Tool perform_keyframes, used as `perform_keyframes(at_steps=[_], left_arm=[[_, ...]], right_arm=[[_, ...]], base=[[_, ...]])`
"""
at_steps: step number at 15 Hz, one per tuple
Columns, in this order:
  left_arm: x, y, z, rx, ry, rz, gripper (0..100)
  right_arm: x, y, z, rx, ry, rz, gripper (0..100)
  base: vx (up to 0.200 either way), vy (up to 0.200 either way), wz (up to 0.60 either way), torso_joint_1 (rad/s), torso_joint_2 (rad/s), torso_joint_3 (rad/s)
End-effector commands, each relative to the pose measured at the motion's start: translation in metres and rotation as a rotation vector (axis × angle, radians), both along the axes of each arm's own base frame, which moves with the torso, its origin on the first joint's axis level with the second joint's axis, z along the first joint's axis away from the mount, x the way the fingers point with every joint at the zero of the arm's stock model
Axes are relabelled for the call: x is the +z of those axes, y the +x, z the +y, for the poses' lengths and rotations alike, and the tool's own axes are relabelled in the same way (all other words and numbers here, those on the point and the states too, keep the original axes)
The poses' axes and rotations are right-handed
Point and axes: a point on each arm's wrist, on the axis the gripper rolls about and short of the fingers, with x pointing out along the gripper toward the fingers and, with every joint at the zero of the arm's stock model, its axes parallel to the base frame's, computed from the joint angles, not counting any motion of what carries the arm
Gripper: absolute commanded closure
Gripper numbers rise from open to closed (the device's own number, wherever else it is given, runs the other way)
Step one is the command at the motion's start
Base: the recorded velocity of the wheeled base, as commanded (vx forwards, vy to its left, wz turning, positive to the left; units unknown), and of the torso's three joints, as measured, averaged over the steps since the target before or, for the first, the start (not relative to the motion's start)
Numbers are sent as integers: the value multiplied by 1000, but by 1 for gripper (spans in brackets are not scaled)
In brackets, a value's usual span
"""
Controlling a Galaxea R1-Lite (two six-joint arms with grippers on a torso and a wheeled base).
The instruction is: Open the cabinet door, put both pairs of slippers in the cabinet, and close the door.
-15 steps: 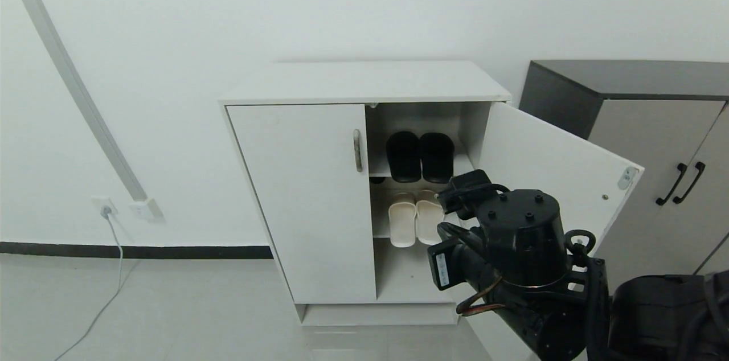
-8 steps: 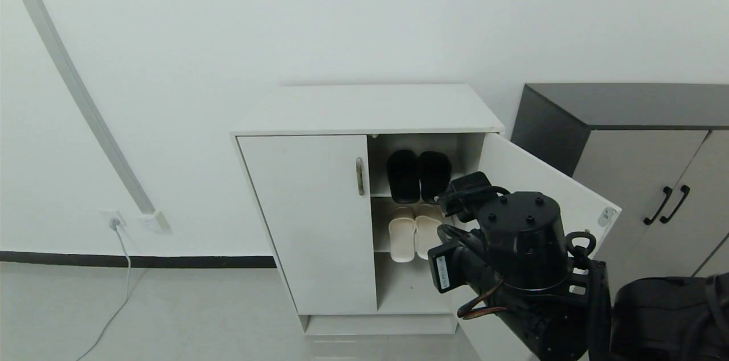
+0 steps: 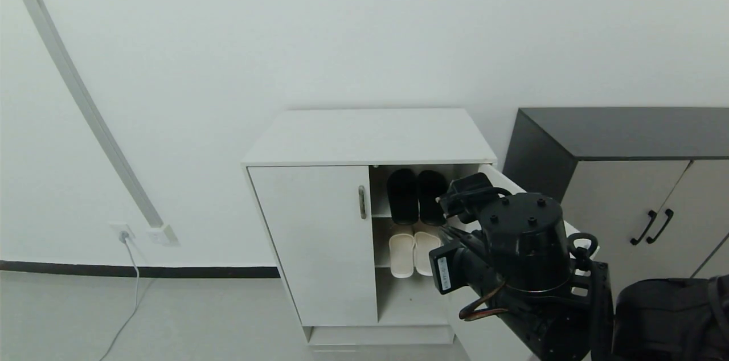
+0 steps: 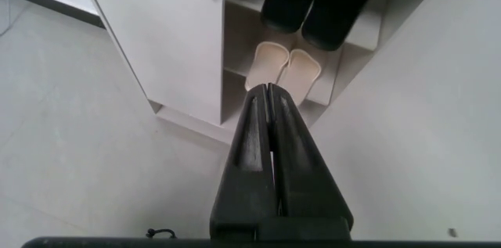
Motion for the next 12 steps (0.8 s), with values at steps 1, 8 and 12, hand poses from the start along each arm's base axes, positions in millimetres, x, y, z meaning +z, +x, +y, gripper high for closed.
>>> perform_keyframes(at_steps=[1, 8, 12], left_arm=[[0, 0, 0, 0, 0, -1, 100], [0, 0, 0, 0, 0, -1, 100], [0, 0, 0, 0, 0, -1, 100]], right_arm=[[1, -1, -1, 1, 3, -2, 100], [1, -2, -3, -1, 3, -2, 100], [-1, -3, -5, 4, -19, -5, 100]], base=[[0, 0, 0, 256, -583, -339], [0, 0, 0, 235, -518, -289], [0, 0, 0, 16, -35, -19]])
